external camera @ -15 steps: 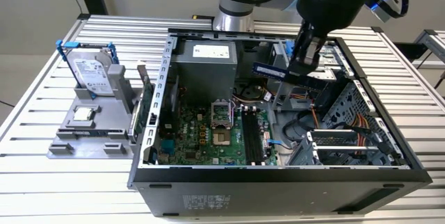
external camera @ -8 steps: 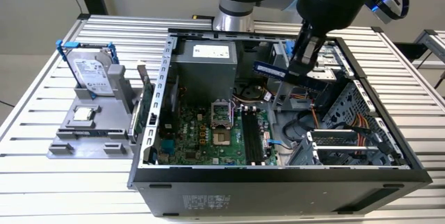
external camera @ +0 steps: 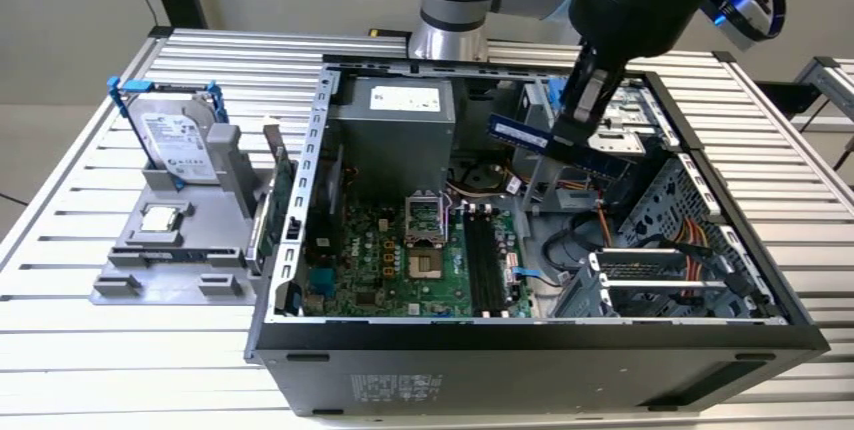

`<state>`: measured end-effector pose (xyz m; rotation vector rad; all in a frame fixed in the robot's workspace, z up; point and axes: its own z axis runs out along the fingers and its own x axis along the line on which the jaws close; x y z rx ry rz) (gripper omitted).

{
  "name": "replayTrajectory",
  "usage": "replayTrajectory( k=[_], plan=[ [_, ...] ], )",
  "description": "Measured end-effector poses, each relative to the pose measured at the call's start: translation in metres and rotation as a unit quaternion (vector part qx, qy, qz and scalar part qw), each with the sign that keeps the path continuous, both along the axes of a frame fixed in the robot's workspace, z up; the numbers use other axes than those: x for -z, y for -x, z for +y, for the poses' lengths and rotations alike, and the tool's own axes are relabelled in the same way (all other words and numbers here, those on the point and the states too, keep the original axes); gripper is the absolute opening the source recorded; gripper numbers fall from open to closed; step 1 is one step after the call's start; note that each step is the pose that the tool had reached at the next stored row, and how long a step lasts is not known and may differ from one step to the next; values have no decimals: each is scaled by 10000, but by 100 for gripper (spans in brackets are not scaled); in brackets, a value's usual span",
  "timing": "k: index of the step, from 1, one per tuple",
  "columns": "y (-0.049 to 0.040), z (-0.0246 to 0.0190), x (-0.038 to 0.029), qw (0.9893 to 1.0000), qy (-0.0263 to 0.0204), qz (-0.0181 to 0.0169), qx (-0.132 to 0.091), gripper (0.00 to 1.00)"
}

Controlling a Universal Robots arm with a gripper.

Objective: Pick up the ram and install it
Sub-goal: 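Insert the ram into the slot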

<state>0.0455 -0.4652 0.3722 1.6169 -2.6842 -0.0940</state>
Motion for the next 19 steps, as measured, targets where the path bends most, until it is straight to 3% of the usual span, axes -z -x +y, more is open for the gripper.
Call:
replayTrajectory(
  k=[10, 19],
  plan=[
    [0, 0, 4, 9993, 0, 0, 364, 0],
    [0, 0, 8, 9976, 0, 0, 699, 0]
  ],
)
